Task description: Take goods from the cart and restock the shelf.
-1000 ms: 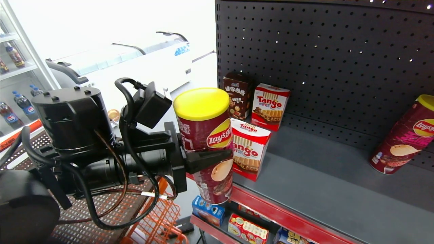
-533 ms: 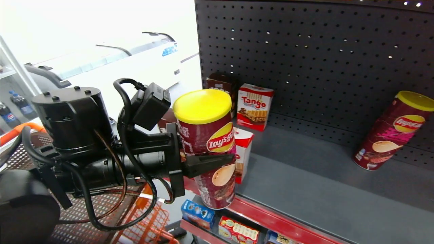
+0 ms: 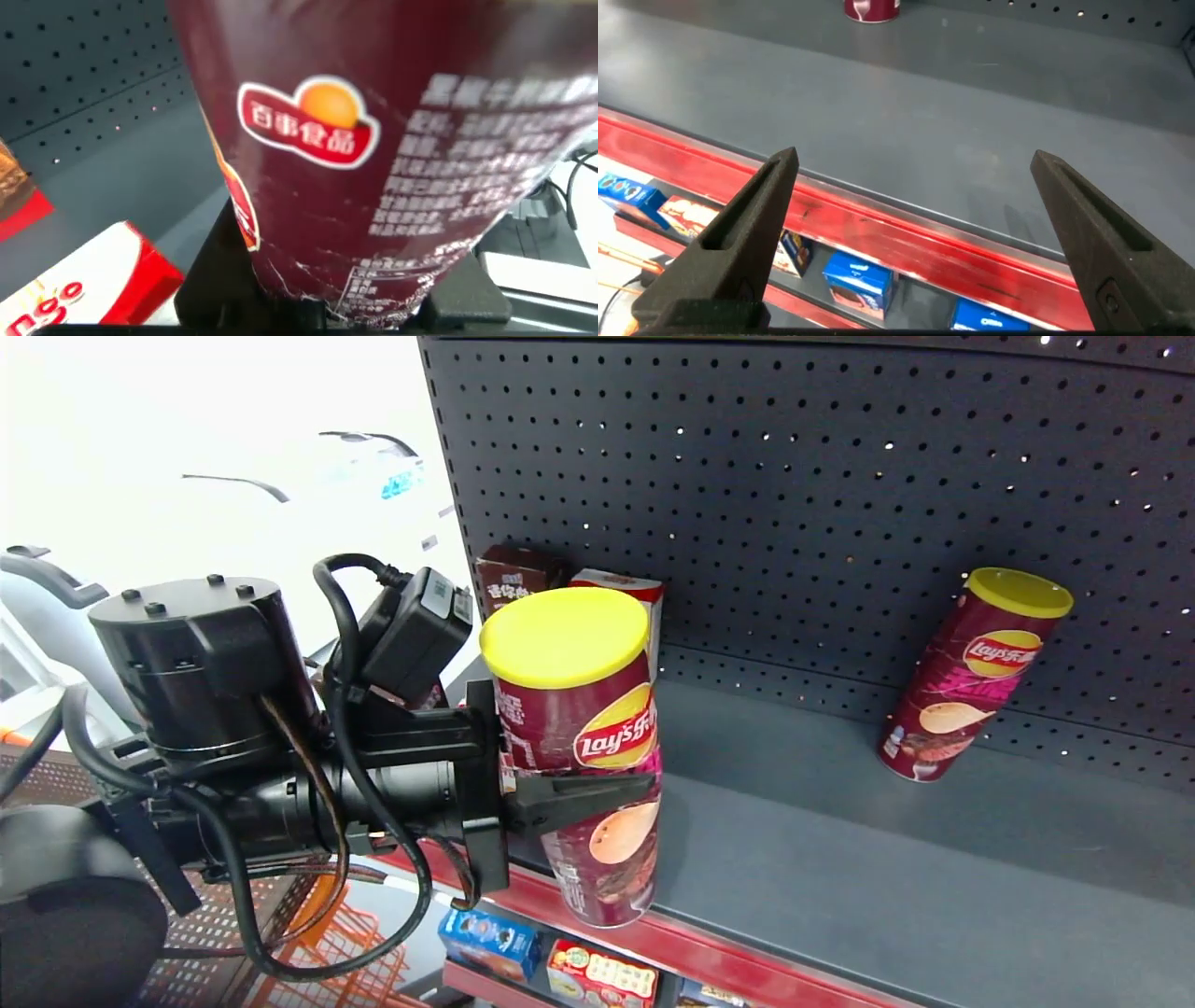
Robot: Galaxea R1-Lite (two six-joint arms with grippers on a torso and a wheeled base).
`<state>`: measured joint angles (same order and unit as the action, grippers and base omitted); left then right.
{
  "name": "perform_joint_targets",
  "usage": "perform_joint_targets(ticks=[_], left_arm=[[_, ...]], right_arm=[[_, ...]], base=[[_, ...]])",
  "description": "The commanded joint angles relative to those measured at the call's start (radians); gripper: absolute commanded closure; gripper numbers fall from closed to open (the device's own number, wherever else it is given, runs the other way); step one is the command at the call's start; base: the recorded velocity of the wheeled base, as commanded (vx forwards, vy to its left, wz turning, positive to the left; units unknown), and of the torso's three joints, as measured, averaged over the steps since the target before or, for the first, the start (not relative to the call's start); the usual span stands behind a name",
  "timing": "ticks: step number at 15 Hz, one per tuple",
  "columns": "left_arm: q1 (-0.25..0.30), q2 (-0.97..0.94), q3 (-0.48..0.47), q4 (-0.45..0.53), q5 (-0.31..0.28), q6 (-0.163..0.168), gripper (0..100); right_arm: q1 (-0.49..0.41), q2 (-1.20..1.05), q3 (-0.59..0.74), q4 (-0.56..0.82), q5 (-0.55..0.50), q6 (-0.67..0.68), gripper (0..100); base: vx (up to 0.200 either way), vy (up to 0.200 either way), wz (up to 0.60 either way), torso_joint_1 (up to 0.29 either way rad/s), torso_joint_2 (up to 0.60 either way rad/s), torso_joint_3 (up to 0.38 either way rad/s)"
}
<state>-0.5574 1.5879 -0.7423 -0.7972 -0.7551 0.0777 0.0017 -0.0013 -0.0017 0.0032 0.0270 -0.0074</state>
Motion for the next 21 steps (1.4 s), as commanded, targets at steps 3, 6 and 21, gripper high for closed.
perform_joint_targets(ticks=[3, 6, 21], left_arm=[[-0.001, -0.002, -0.002, -0.002, -0.001, 0.001, 100], [-0.001, -0.002, -0.002, -0.002, -0.001, 0.001, 100], [0.050, -0.026, 0.055, -0.005, 0.019, 0.004, 100]], right_arm=[[0.000, 0.001, 0.000, 0.000, 0.001, 0.000, 0], [0.000, 0.001, 0.000, 0.000, 0.001, 0.000, 0], [0.000, 0.001, 0.000, 0.000, 0.002, 0.000, 0]], base=[[0.000, 0.000, 0.00, 0.000, 0.00, 0.000], [0.000, 0.000, -0.60, -0.002, 0.00, 0.001], [0.000, 0.000, -0.24, 0.001, 0.00, 0.002]])
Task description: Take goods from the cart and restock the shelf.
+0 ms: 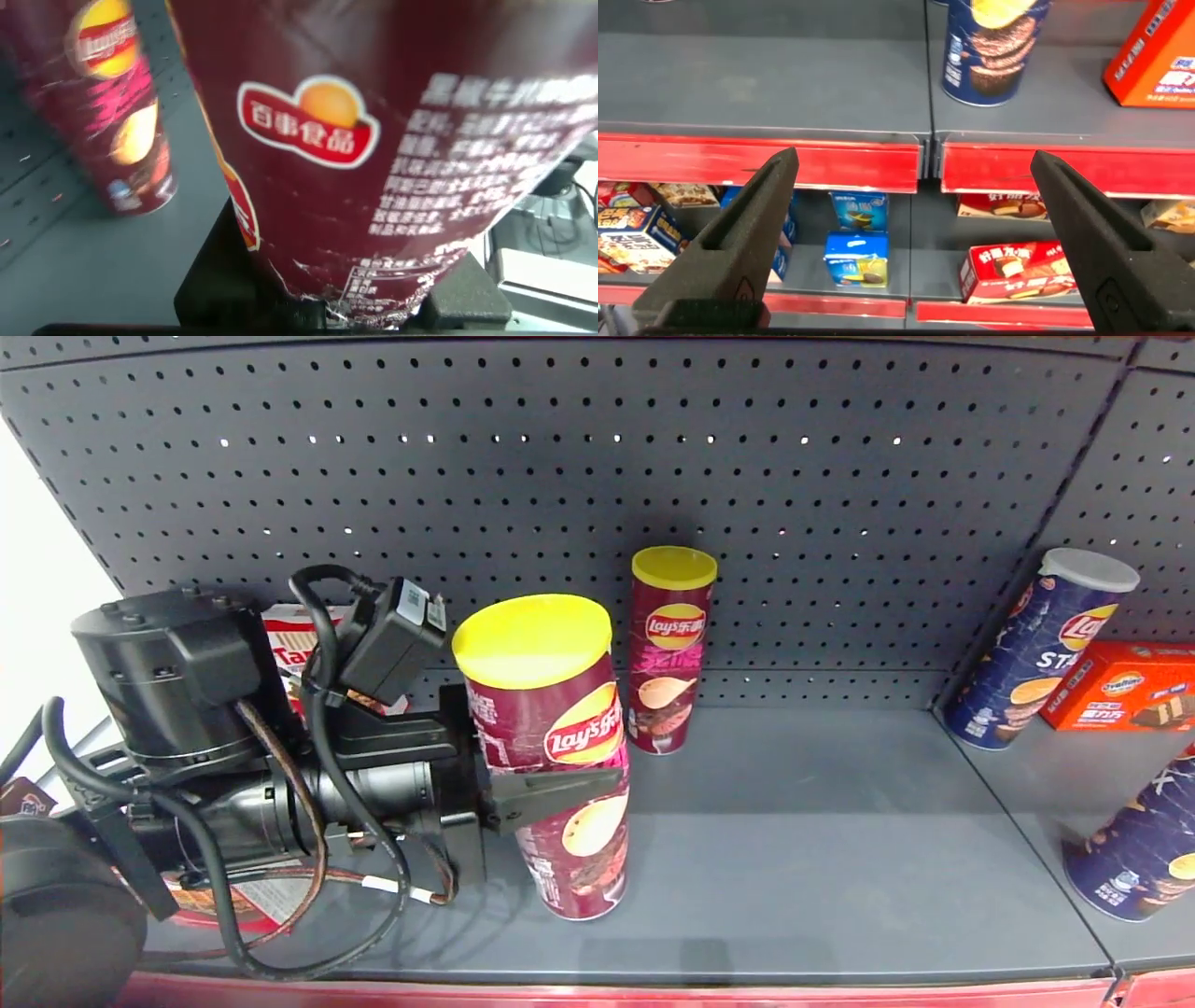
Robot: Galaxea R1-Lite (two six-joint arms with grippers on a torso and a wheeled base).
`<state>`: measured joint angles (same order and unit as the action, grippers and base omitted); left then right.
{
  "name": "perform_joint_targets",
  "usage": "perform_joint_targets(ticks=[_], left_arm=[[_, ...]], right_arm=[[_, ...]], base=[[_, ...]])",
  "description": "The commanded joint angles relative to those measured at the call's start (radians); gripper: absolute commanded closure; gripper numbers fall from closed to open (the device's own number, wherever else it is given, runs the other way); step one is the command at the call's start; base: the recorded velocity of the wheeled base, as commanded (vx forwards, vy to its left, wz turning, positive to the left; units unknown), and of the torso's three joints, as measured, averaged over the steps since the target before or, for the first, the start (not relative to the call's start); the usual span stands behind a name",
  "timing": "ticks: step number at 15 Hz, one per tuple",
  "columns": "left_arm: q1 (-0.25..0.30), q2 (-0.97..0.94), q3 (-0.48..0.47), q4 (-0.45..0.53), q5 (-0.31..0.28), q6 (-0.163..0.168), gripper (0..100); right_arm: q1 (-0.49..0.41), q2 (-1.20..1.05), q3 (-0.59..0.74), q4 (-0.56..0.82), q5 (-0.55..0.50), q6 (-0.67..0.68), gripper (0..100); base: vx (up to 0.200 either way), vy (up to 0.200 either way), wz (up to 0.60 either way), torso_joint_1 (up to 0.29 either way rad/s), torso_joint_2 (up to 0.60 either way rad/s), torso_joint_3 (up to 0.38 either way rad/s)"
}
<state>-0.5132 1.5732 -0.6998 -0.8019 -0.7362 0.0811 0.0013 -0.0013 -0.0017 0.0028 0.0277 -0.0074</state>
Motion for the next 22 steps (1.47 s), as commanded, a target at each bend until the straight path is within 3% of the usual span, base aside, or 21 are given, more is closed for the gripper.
perform_joint_targets(ticks=[1, 9, 11, 13, 22], left_arm=[[0.010, -0.015, 0.020, 0.000, 0.000, 0.000, 100], [0.030, -0.041, 0.033, 0.000, 0.023, -0.001, 100], [0.071, -0.055, 0.043, 0.000, 0.021, -0.001, 100], [0.079, -0.053, 0.062, 0.000, 0.020, 0.000, 100], [0.082, -0.044, 0.108, -0.034, 0.020, -0.001, 100]], right_arm=[[0.000, 0.001, 0.000, 0.000, 0.000, 0.000, 0], [0.000, 0.001, 0.000, 0.000, 0.001, 0.000, 0], [0.000, 0.001, 0.000, 0.000, 0.001, 0.000, 0], [0.000, 0.001, 0.000, 0.000, 0.001, 0.000, 0], [0.000, 0.001, 0.000, 0.000, 0.001, 0.000, 0]], base=[[0.000, 0.000, 0.00, 0.000, 0.00, 0.000], [0.000, 0.000, 0.00, 0.000, 0.00, 0.000], [0.000, 0.000, 0.00, 0.000, 0.00, 0.000], [0.000, 0.000, 0.00, 0.000, 0.00, 0.000], [0.000, 0.000, 0.00, 0.000, 0.00, 0.000]])
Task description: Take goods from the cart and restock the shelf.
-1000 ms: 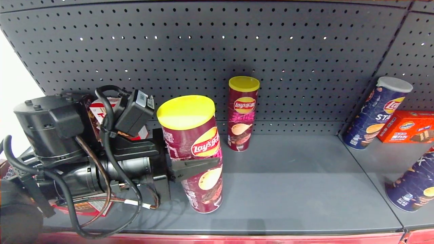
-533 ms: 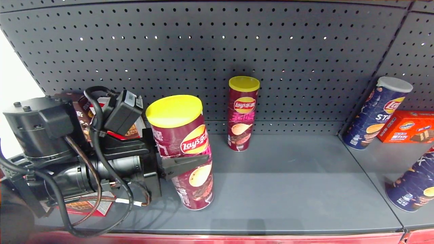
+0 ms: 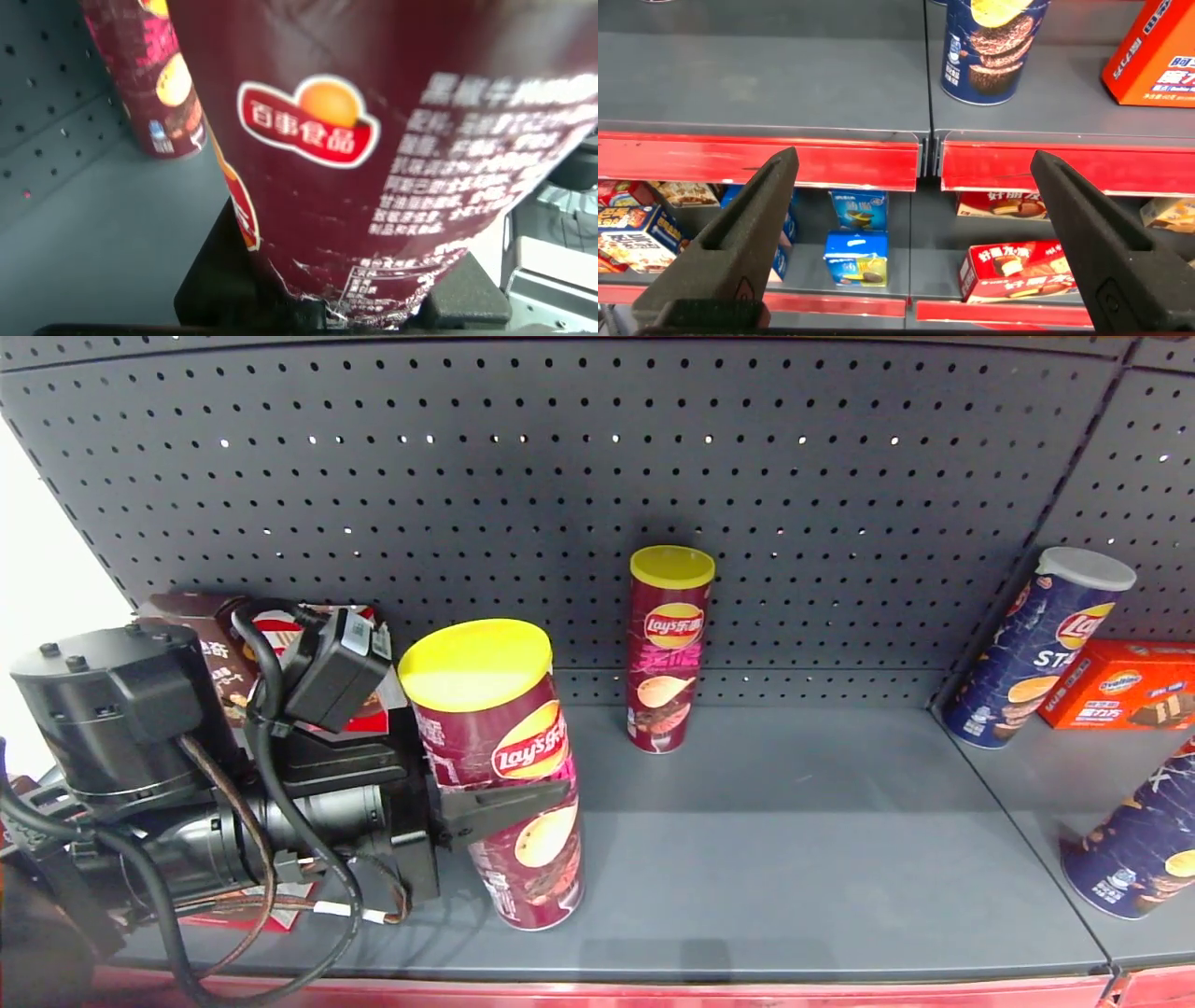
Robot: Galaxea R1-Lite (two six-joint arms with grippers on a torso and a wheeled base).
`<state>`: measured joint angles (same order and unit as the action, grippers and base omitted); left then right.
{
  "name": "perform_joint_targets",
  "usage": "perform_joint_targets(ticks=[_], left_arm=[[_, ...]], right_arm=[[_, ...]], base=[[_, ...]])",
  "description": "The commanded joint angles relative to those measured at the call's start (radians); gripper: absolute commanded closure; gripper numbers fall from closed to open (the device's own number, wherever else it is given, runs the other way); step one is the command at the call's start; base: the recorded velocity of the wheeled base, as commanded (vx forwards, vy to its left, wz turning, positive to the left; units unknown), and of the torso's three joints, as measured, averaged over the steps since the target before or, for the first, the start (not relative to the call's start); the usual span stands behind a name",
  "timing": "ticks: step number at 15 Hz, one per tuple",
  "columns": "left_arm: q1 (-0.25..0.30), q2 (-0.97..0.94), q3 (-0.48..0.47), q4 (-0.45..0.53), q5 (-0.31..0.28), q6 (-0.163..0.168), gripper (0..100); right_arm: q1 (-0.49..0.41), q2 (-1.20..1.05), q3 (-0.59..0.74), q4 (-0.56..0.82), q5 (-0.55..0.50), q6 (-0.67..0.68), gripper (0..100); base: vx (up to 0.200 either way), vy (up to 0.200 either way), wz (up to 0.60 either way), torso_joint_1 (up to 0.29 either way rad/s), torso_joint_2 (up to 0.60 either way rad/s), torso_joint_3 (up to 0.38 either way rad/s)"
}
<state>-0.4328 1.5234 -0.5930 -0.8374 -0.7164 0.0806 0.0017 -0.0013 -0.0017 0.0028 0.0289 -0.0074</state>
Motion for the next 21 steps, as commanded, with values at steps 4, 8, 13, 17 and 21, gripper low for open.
perform_joint_targets(ticks=[4, 8, 13, 17, 21], left_arm=[[0.003, 0.024, -0.002, 0.000, 0.000, -0.001, 100], [0.003, 0.035, 0.002, -0.003, 0.000, 0.002, 100], [0.002, 0.032, 0.013, -0.002, 0.031, 0.001, 100], [-0.006, 0.031, 0.028, 0.000, 0.091, 0.064, 100], [-0.037, 0.029, 0.033, 0.003, 0.181, 0.065, 100]], right_arm=[[0.000, 0.001, 0.000, 0.000, 0.000, 0.000, 0], [0.000, 0.001, 0.000, 0.000, 0.000, 0.000, 0], [0.000, 0.001, 0.000, 0.000, 0.000, 0.000, 0], [0.000, 0.001, 0.000, 0.000, 0.003, -0.002, 0], [-0.017, 0.061, -0.136, 0.006, -0.063, -0.019, 0]], base=[[0.000, 0.000, 0.00, 0.000, 0.00, 0.000], [0.000, 0.000, 0.00, 0.000, 0.00, 0.000], [0.000, 0.000, 0.00, 0.000, 0.00, 0.000], [0.000, 0.000, 0.00, 0.000, 0.00, 0.000], [0.000, 0.000, 0.00, 0.000, 0.00, 0.000]])
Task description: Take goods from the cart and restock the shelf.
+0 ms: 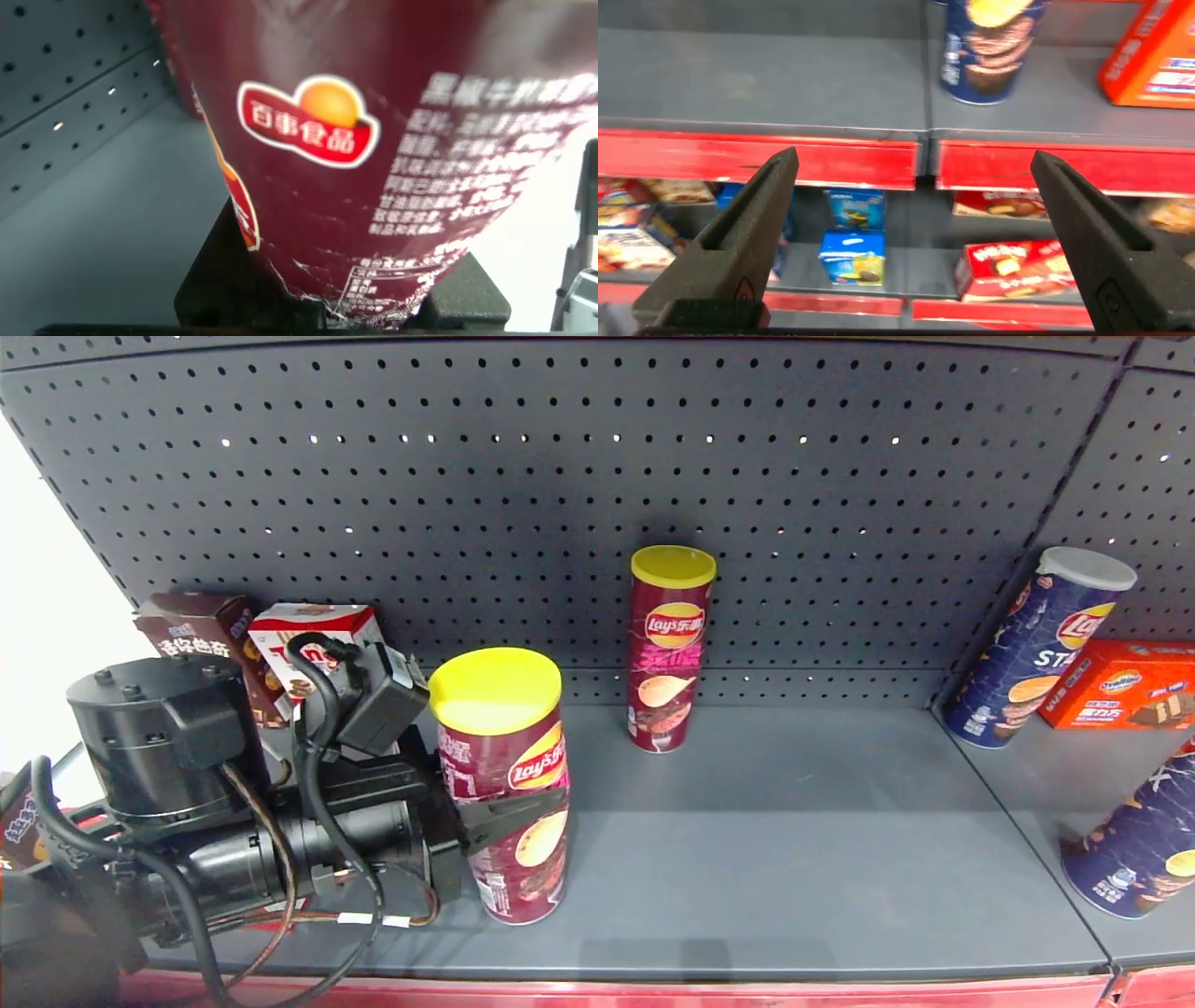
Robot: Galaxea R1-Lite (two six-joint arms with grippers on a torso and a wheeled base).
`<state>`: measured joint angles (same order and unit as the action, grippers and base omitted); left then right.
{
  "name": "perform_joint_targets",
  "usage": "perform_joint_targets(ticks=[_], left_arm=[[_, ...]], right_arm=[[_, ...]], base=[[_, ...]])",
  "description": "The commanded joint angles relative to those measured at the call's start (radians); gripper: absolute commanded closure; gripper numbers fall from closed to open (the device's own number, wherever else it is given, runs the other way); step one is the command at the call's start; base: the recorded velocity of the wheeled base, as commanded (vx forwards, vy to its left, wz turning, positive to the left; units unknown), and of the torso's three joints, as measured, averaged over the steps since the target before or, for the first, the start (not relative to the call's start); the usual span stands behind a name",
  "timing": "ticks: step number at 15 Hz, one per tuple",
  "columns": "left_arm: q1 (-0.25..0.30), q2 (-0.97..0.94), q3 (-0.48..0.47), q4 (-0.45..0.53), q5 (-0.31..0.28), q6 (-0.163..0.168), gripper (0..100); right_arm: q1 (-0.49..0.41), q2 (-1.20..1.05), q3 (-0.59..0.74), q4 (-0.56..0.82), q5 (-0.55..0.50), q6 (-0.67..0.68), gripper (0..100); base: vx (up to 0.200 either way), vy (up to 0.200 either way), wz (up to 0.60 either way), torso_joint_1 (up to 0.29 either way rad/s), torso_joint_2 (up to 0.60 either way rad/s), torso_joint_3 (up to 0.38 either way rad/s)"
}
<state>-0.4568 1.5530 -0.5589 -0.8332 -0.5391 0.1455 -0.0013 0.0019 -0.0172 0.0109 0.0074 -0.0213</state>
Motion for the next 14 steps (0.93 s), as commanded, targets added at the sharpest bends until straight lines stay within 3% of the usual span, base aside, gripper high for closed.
perform_joint_targets(ticks=[1, 7, 12, 14], left_arm=[[-0.017, 0.001, -0.007, 0.002, 0.013, 0.000, 100], [-0.029, 0.002, -0.001, 0.002, 0.039, -0.003, 100], [-0.029, -0.011, 0.021, 0.002, 0.039, -0.007, 100], [-0.028, -0.017, 0.040, 0.000, 0.039, -0.007, 100]], right_arm=[[-0.006, 0.322, -0.348, 0.037, -0.047, -0.005, 0], [0.133, 0.443, -0.537, 0.093, 0.278, -0.031, 0], [0.191, 0.707, -0.704, 0.081, 0.312, -0.026, 0], [0.274, 0.777, -0.736, 0.041, 0.322, -0.022, 0]], base=[[0.000, 0.000, 0.00, 0.000, 0.00, 0.000], [0.000, 0.000, 0.00, 0.000, 0.00, 0.000], [0.000, 0.000, 0.00, 0.000, 0.00, 0.000], [0.000, 0.000, 0.00, 0.000, 0.00, 0.000]])
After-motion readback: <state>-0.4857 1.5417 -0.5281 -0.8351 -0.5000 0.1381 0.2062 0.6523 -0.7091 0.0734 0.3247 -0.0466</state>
